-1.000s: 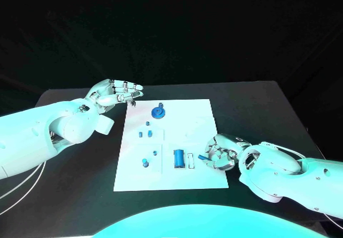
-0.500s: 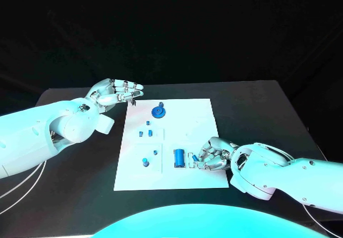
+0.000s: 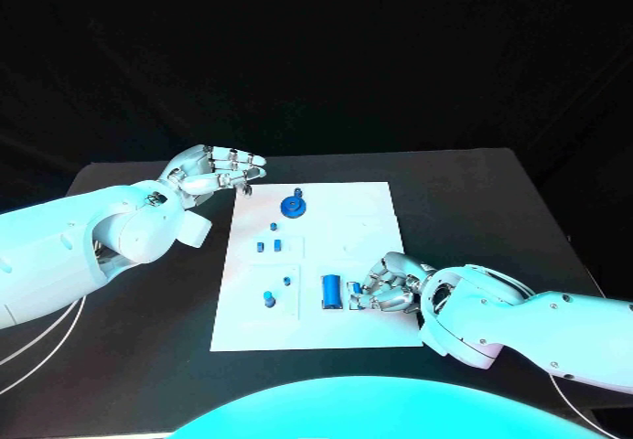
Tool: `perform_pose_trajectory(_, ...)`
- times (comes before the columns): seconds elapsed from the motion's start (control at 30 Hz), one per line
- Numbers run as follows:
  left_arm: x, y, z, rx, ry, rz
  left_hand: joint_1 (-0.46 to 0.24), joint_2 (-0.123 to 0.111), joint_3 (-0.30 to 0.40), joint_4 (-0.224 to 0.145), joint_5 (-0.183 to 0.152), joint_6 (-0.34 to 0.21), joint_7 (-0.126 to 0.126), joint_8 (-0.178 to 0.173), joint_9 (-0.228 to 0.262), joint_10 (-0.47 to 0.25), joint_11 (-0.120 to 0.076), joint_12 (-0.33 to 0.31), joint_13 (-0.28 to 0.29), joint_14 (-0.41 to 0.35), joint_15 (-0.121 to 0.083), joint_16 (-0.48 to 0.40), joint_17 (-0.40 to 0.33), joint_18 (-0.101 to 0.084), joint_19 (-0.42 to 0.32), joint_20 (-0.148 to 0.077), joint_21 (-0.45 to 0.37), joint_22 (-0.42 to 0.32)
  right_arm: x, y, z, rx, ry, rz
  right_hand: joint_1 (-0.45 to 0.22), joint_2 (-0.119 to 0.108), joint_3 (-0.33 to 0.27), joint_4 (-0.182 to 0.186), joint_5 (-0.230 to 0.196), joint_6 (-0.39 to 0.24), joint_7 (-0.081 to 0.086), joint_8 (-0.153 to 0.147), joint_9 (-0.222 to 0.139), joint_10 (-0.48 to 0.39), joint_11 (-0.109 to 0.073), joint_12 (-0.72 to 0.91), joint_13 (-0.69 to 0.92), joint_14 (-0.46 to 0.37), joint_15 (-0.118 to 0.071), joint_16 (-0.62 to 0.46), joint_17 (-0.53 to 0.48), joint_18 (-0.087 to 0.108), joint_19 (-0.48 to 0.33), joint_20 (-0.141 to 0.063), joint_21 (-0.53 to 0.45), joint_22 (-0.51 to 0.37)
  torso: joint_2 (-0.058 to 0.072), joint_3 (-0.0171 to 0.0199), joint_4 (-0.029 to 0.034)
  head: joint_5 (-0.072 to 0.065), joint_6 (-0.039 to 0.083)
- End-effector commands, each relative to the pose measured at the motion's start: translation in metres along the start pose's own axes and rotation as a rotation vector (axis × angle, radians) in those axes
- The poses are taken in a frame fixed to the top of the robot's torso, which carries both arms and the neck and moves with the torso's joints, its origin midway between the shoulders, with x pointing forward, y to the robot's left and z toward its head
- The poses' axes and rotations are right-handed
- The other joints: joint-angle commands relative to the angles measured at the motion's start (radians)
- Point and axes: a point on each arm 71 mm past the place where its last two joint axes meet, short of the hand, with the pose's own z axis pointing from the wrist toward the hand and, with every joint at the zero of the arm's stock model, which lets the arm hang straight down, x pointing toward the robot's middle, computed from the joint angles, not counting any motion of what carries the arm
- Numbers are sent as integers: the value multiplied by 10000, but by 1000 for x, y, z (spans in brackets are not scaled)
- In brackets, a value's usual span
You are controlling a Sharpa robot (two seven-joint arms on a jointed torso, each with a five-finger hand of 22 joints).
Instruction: Assemble the parts on the task board
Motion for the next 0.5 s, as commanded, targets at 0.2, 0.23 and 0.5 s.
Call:
perform_pose_trajectory(0.2, 1, -1, 0, 85, 84, 30, -95, 21, 0, 60, 5, -8, -7, 41, -11, -73, 26, 57, 8, -89, -14, 55, -17, 136, -58, -10, -51, -19, 1, 3, 0, -89, -118, 100, -188, 41, -189, 169, -178, 78, 1, -59, -7, 423, -50, 7, 1550, 943, -42, 39, 2029, -157, 97, -12, -58, 1609, 7, -2, 3, 5, 1)
perform_pose_trajectory(0.23, 1, -1, 0, 82, 83, 30, -95, 21, 0, 60, 5, -8, -7, 41, -11, -73, 26, 57, 8, -89, -14, 55, -17, 136, -58, -10, -51, -19, 1, 3, 1, -94, -121, 93, -206, 41, -237, 202, -257, 81, 1, -63, -7, 421, -51, 1, 1547, 941, -43, 36, 2021, -160, 101, -12, -47, 1615, 5, -4, 2, 4, 1)
perform_pose_trajectory(0.5, 1, -1, -1, 62, 66, 36, -95, 21, 0, 60, 5, -8, -7, 41, -11, -73, 26, 57, 8, -89, -14, 55, -17, 136, -58, -10, -51, -19, 1, 3, 1, -108, -72, 28, -907, 140, -938, 313, -1011, 117, 21, -137, -38, 415, -29, -25, 1540, 940, -25, 34, 2017, -152, 100, 0, -134, 1627, 0, -10, 2, -21, 1)
